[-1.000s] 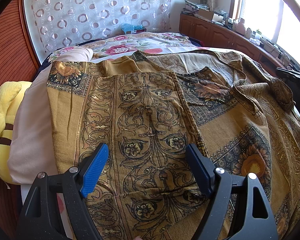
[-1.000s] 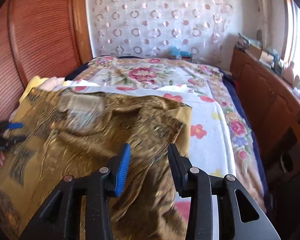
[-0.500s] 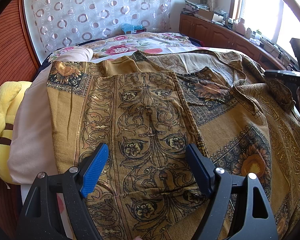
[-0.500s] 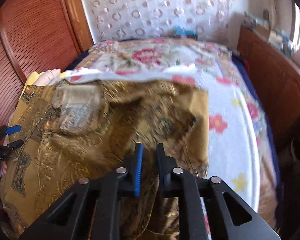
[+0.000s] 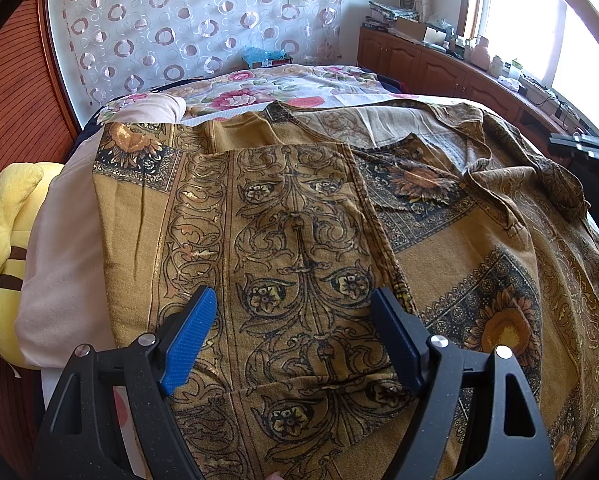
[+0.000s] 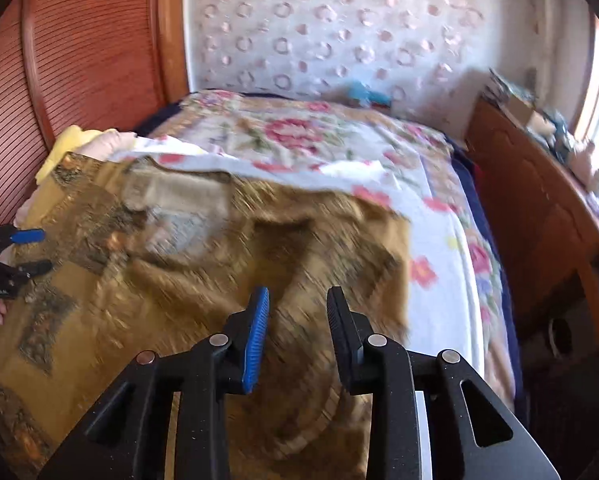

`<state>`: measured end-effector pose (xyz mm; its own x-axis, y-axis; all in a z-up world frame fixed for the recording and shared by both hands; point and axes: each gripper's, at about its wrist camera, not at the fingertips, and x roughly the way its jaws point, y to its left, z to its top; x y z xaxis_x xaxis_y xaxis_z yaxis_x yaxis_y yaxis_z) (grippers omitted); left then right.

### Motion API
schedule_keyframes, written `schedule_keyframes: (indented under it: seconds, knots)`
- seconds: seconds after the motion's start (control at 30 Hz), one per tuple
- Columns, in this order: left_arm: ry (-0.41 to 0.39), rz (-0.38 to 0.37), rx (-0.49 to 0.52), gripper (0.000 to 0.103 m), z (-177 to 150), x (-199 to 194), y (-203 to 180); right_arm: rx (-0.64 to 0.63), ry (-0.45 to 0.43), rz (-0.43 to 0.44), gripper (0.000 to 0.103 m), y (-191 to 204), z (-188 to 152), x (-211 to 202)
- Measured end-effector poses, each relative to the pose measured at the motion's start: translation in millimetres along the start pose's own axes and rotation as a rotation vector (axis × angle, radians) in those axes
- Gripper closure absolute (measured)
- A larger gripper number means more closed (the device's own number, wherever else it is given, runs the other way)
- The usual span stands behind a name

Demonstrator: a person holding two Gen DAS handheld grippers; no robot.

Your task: Fold small clothes

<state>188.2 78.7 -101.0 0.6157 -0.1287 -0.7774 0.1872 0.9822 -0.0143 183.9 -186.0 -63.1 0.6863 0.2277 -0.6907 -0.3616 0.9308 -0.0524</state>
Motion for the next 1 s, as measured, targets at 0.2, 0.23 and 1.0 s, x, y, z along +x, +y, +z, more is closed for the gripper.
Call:
schedule_keyframes:
  seconds: [0.2,0.23,1.0]
  knots:
    - [0.0,0.0,0.0,0.023,0,0,0,0.04,0.013,0.054,0.072,-5,-44,-19]
    - [0.0,0.0,0.0,0.023,0,0,0,0.044,0.012,0.063,0.072,-4,-48,-23]
    - [0.0,0.0,0.0,0.023,0,0,0,-0.102,0.012,0.165,0.089,38,-55,-9]
